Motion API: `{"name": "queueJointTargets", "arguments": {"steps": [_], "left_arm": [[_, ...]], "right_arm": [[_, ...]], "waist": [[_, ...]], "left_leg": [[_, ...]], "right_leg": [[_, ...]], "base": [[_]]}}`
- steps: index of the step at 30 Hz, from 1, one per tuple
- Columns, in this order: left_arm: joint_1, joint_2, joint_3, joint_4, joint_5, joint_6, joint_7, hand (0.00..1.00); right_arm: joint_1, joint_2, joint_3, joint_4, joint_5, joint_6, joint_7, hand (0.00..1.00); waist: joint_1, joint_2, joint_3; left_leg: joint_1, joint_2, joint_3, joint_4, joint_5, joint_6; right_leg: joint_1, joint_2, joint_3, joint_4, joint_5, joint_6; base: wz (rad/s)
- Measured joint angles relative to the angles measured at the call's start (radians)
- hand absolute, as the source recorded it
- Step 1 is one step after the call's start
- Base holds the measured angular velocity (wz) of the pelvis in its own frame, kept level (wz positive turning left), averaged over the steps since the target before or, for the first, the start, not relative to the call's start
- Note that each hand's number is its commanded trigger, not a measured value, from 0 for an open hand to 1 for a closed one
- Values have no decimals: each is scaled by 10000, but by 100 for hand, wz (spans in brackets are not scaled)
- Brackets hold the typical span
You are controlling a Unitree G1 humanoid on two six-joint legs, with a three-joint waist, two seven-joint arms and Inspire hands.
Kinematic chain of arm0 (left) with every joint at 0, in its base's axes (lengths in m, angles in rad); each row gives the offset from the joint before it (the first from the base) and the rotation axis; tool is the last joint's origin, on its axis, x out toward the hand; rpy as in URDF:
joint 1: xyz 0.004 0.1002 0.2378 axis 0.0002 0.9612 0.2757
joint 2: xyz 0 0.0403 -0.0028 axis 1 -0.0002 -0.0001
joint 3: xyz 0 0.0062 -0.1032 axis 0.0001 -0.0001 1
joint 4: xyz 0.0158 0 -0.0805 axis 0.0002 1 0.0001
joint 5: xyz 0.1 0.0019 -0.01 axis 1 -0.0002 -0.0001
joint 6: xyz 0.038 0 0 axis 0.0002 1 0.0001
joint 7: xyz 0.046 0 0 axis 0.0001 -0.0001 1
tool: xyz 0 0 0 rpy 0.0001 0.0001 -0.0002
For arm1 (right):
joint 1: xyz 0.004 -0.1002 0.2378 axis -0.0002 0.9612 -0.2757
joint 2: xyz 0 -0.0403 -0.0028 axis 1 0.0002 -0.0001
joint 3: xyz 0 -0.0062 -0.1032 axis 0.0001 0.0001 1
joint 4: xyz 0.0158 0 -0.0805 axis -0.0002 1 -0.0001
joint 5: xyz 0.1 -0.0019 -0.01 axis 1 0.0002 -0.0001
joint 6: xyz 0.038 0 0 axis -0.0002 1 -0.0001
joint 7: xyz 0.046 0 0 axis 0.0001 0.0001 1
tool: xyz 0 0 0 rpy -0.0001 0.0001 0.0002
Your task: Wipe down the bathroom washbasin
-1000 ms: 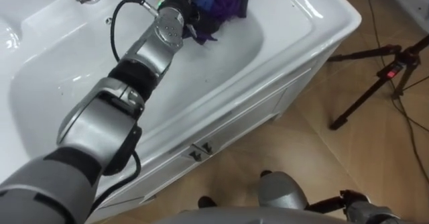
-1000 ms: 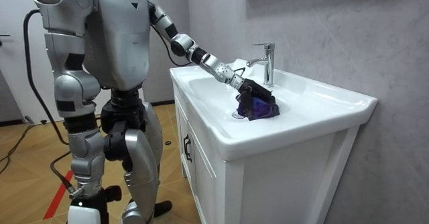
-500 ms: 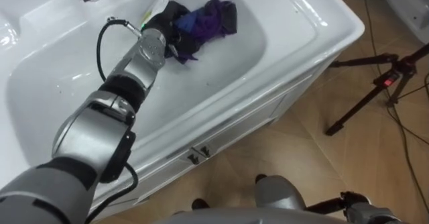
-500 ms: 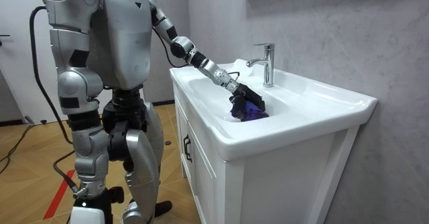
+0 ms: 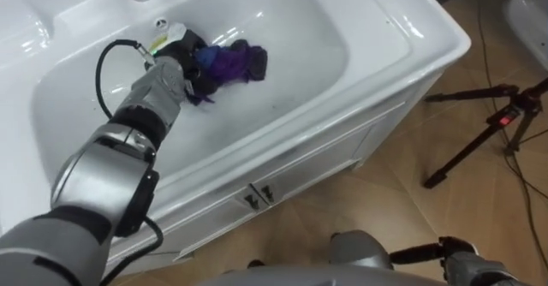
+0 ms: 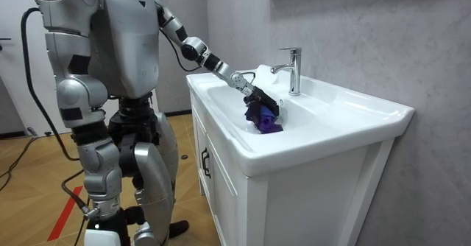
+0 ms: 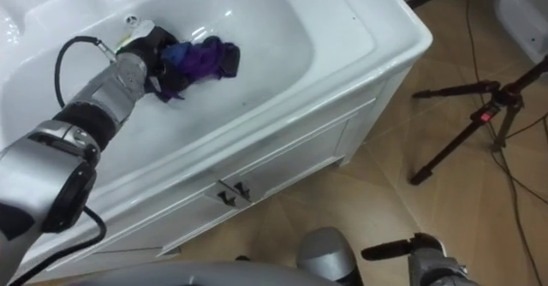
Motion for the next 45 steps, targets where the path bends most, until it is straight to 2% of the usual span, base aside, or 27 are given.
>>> {"name": "queueJointTargets", "arguments": {"steps": [2, 6, 8, 9, 13, 15, 19, 21, 24, 27, 30, 33, 35, 37, 39, 45], "left_arm": [[106, 146, 145, 11, 713, 8, -113, 100], [388, 462, 247, 12, 1560, 88, -147, 100], [571, 523, 276, -15, 2029, 91, -149, 100], [697, 546, 284, -27, 2297, 89, -162, 100], [1193, 771, 307, -187, 2849, 119, -209, 100], [1494, 924, 474, -225, 3067, 114, -319, 100], [1824, 1185, 1034, -326, 3307, 100, -497, 100], [2307, 1383, 1101, -1273, 3466, 99, -784, 100], [2887, 1567, 1151, -2368, 3854, 104, -1123, 100], [3197, 1584, 1364, -3009, 4330, 107, -1456, 100], [3809, 1746, 1419, -4339, 4642, 246, -2012, 100], [3942, 1780, 1418, -4604, 4813, 269, -2288, 100], [3976, 1808, 1411, -4789, 4832, 292, -2521, 100], [4071, 1810, 1407, -5110, 4832, 413, -2681, 100], [4225, 1816, 1394, -5586, 4832, 528, -3036, 100], [4336, 1817, 1315, -6113, 4788, 560, -3559, 100]], "right_arm": [[37, 16, -13, -124, -32, -177, -27, 0], [206, -12, -209, -264, -74, -275, -130, 0], [341, -30, -391, -245, -100, -302, -135, 0], [452, -67, -480, -183, -129, -360, -128, 0], [808, -119, -791, -115, -93, -375, -152, 0], [938, -234, -806, -121, -73, -401, -156, 0], [942, -289, -1216, -124, -224, -409, -125, 0], [967, -337, -1384, -120, -339, -415, -123, 0], [959, -346, -1571, -169, -467, -428, -108, 0], [977, -347, -1685, -181, -744, -514, -108, 0], [1113, -390, -1768, -524, -891, -570, -108, 0], [1093, -413, -1767, -535, -927, -716, -106, 0], [1065, -415, -1764, -537, -868, -811, -105, 0], [1061, -410, -1745, -521, -772, -813, -102, 0], [1057, -417, -1750, -492, -783, -815, -104, 0], [1062, -415, -1640, -447, -529, -842, -111, 0]], "waist": [[83, 15, -20], [52, 35, -31], [150, 59, -35], [188, 123, -79], [322, 358, -146], [453, 543, -149], [575, 633, -138], [785, 636, -138], [889, 644, -144], [996, 656, -151], [1091, 733, -163], [1105, 843, -213], [1095, 934, -205], [1090, 938, -201], [1090, 898, -171], [1074, 776, -84]], "left_leg": [[84, 0, -30, 14, -2, -2], [101, -5, -223, 35, -2, -3], [206, -5, -261, 32, -17, -27], [264, -6, -306, 33, -38, -50], [572, -8, -393, -44, -71, -96], [720, -8, -381, -45, -85, -107], [737, -8, -518, -38, -85, -109], [751, -10, -543, -39, -84, -110], [733, -11, -549, -27, -84, -110], [740, -11, -540, -32, -84, -110], [751, -25, -588, -26, -91, -119], [771, -32, -660, -28, -102, -131], [782, -32, -711, -36, -101, -132], [800, -34, -726, -36, -102, -133], [875, -47, -751, -35, -110, -143], [901, -53, -832, -38, -111, -143]], "right_leg": [[122, -2, -39, -24, 0, 0], [261, -2, -187, -66, 0, -1], [453, 3, -229, -198, 11, -15], [544, 3, -272, -226, 11, -15], [905, 21, -338, -362, 15, -13], [1050, 19, -330, -368, 14, -13], [1154, 15, -491, -370, -21, -27], [1159, 18, -502, -371, -22, -26], [1158, 17, -514, -371, -22, -26], [1194, 18, -517, -402, -22, -26], [1300, 9, -592, -517, -14, -27], [1358, 6, -645, -524, -19, -23], [1395, 3, -708, -530, -29, -29], [1417, -1, -730, -530, -51, -35], [1490, -8, -732, -539, -95, -32], [1513, -6, -779, -535, -117, -27]], "base": [[5], [10], [8], [8], [4], [-2], [11], [2], [0], [0], [7], [7], [7], [4], [2], [4]]}}
